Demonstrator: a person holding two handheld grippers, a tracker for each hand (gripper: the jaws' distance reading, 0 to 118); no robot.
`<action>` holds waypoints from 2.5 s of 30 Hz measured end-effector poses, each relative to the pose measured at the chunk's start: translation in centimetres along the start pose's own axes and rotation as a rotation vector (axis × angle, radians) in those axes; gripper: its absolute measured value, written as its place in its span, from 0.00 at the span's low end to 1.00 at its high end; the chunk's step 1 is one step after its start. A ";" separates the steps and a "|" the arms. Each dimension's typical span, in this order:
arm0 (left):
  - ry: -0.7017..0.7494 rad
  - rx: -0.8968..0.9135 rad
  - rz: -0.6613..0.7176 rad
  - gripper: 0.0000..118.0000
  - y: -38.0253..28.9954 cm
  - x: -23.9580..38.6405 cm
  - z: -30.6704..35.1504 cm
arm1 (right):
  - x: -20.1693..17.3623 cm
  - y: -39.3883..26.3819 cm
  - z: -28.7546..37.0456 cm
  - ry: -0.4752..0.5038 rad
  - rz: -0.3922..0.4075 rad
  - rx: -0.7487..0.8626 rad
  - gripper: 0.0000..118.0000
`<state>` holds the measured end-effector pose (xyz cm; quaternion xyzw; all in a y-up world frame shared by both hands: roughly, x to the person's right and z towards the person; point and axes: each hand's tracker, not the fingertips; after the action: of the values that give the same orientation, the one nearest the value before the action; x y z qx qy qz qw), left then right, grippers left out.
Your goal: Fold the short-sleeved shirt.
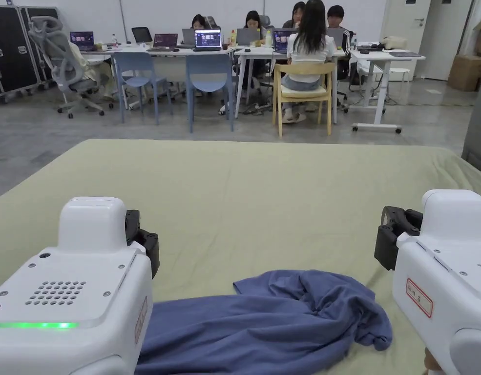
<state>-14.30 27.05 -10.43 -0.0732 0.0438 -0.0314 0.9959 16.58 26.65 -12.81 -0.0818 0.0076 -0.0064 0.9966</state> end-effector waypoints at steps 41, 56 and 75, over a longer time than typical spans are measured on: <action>0.026 -0.748 0.013 0.64 -23.7 -5.1 -31.1 | -2.9 -8.5 -20.9 0.048 0.036 -0.297 0.02; -0.005 -0.766 0.020 0.02 -24.4 -3.7 -31.3 | 1.0 -8.3 -22.0 0.039 -0.022 -0.409 1.00; 0.003 -0.763 -0.018 0.02 -23.7 -2.6 -30.7 | 10.6 -17.9 -36.3 -0.078 -0.052 -0.867 1.00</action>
<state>-21.02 -0.54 -36.91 -0.4388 0.0534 -0.0216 0.8967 26.41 2.92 -45.82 -0.4931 -0.0302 -0.0247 0.8691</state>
